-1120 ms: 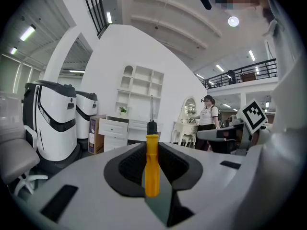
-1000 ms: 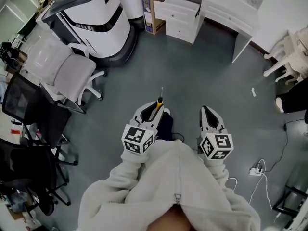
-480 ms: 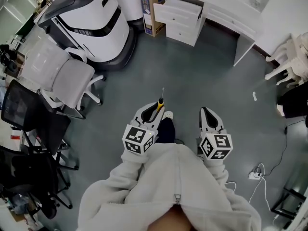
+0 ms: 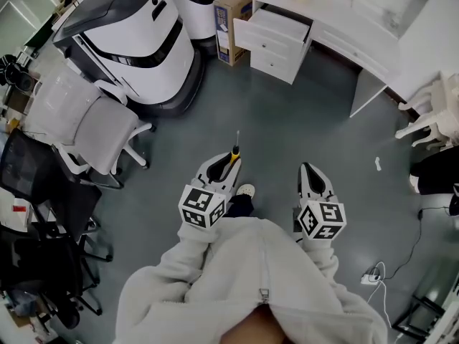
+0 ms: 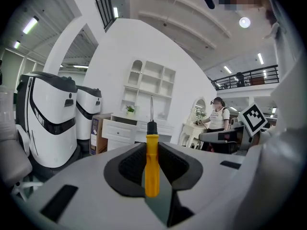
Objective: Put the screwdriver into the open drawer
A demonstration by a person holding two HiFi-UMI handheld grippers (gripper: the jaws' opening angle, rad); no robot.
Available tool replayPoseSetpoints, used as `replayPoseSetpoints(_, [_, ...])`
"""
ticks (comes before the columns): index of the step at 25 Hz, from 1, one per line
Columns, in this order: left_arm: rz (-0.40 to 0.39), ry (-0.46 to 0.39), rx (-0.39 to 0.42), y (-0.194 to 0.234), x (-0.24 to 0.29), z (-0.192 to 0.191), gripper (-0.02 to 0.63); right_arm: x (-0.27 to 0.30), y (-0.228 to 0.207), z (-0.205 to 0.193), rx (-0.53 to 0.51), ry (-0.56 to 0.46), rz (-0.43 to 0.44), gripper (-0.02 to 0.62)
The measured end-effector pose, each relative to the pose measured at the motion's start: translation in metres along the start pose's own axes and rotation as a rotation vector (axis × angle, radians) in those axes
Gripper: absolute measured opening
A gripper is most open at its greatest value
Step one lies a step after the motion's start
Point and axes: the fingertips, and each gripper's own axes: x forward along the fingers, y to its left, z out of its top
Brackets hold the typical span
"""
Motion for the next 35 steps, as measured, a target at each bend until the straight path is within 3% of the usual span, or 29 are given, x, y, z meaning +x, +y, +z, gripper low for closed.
replayPoseSetpoints(23, [-0.064,-0.016,0.011,0.088,0.092,0.055,0.087,0.105,-0.017,0.058,-0.001,-0.019,-0.067,0.032])
replayPoseSetpoints(35, [-0.094,-0.001,-0.001,0.097,0.107,0.055,0.087,0.108,-0.017,0.051,0.015,0.0,-0.096,0.032])
